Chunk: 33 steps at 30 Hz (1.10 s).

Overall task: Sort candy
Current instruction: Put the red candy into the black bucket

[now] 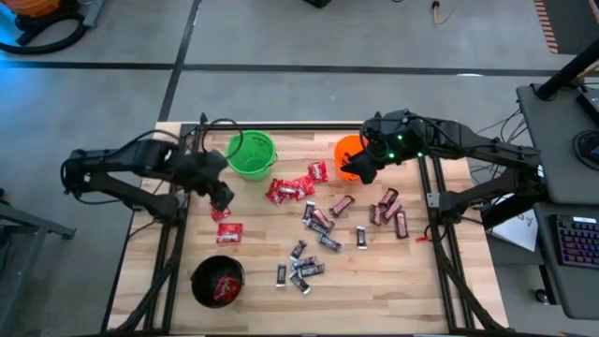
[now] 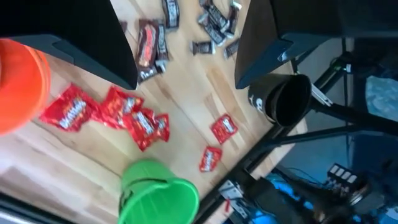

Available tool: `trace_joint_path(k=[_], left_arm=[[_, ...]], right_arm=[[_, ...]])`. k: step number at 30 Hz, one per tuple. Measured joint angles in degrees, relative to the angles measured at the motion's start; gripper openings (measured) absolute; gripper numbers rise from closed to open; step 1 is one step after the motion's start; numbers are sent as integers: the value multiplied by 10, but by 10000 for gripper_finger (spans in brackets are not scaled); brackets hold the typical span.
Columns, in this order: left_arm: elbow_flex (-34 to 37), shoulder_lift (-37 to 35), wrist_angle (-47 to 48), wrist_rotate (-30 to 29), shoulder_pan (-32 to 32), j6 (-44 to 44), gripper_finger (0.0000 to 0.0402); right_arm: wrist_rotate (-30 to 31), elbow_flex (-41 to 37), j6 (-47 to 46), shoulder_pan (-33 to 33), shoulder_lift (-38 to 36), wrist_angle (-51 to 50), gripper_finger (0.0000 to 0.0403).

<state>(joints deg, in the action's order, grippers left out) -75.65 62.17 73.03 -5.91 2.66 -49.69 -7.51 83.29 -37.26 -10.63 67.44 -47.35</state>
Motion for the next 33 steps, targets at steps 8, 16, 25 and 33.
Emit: trace_joint_path(k=[8,16,25,33], left_arm=[[157,-46,-16,75,-67,-62,113],[287,-64,-60,104,-69,-119,113],[356,-44,-105,110,-69,-164,113],[361,-24,-105,71,-72,-169,118]], right_arm=[[-11,0,-50,3,-2,-56,258],[-20,0,-68,19,-3,-104,255],[-22,0,-82,19,-3,-107,254],[-21,0,-83,19,-3,-107,254]])
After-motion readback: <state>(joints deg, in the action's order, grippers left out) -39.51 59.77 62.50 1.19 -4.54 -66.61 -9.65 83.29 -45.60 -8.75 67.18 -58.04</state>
